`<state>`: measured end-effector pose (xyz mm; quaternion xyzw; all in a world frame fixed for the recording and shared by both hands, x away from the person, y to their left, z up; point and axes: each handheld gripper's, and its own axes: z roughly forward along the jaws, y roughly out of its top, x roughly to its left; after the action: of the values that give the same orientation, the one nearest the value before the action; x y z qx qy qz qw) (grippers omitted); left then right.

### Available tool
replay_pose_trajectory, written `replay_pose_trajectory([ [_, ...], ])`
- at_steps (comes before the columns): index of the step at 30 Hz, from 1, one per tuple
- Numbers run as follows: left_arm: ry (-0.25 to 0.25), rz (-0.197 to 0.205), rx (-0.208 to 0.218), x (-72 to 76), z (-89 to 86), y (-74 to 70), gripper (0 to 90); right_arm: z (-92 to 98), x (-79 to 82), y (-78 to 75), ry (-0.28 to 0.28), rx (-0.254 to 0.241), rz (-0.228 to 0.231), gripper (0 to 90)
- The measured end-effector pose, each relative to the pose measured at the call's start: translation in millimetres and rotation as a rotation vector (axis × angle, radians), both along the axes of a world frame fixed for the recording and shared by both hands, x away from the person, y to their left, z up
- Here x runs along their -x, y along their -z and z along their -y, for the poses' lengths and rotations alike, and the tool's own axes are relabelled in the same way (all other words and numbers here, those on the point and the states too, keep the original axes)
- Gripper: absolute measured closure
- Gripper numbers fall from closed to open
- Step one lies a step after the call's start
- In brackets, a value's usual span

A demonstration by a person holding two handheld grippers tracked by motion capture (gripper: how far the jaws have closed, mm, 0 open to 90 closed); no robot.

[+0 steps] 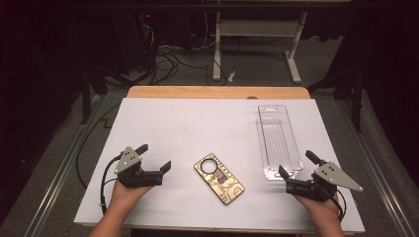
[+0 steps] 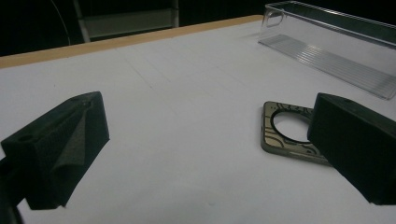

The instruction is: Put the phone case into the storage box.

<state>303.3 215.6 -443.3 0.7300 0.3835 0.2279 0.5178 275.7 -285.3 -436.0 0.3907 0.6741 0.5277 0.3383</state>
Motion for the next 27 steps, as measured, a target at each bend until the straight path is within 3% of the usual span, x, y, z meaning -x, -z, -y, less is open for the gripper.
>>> replay_pose_trajectory([
  [8,0.002,-0.028,0.004,-1.0,-0.1,0.2,0.2,-0.7,0.6,1.6,-0.010,0.004,0.002,0.0],
  [18,0.007,-0.020,0.023,-0.3,-0.9,-0.4,0.2,-0.9,0.9,2.0,-0.017,0.001,-0.003,0.0],
  [27,0.009,-0.035,0.006,-1.8,-0.3,1.2,0.2,0.5,0.6,2.0,-0.016,-0.005,0.000,0.0],
])
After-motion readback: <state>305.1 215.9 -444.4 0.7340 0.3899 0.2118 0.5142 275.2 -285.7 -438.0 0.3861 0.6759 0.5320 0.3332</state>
